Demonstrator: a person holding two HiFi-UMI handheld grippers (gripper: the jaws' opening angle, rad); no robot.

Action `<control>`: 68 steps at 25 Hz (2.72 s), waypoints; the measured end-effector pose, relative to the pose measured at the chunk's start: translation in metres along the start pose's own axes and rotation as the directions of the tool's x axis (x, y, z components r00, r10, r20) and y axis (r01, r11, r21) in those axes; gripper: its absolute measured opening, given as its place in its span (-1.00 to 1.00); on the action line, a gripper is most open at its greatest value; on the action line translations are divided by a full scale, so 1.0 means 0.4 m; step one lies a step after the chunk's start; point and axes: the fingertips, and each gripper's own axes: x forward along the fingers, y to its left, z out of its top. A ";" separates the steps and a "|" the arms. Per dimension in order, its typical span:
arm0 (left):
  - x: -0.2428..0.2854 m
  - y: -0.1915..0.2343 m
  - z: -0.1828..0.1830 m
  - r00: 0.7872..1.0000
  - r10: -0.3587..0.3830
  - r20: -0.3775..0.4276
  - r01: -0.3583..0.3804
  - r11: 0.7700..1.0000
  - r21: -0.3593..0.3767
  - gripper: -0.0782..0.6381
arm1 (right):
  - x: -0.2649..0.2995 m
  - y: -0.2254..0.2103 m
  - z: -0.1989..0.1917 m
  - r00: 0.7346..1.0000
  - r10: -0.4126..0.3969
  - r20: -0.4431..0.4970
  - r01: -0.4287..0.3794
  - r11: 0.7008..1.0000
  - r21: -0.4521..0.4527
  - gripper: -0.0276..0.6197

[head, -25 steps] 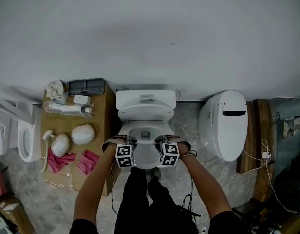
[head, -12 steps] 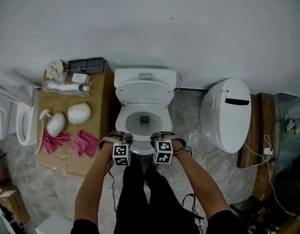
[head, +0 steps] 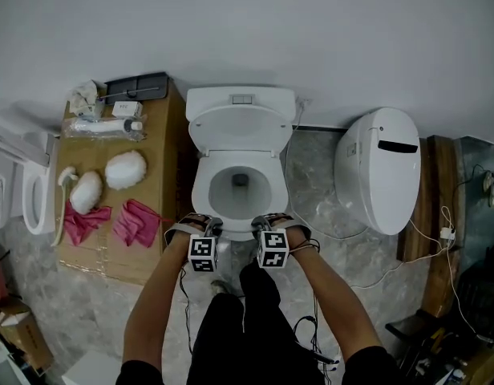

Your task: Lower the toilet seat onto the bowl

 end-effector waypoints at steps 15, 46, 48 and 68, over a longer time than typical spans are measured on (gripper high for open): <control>0.158 -0.189 -0.031 0.999 0.010 0.041 -0.011 1.000 0.026 -0.51 | 0.198 0.161 -0.059 0.998 -0.058 -0.023 0.058 0.998 0.027 -0.54; 0.520 -0.381 -0.134 0.995 -0.101 0.020 0.100 0.993 0.057 -0.51 | 0.566 0.249 -0.190 1.000 -0.013 -0.017 0.017 0.971 0.238 -0.78; 0.532 -0.384 -0.137 0.995 -0.102 0.018 0.101 0.994 0.051 -0.51 | 0.576 0.240 -0.193 1.000 -0.016 -0.018 0.020 0.966 0.259 -0.78; 0.505 -0.385 -0.118 0.996 -0.075 0.038 0.077 0.996 -0.042 -0.60 | 0.578 0.271 -0.192 0.999 0.011 -0.052 0.008 0.931 0.364 -0.79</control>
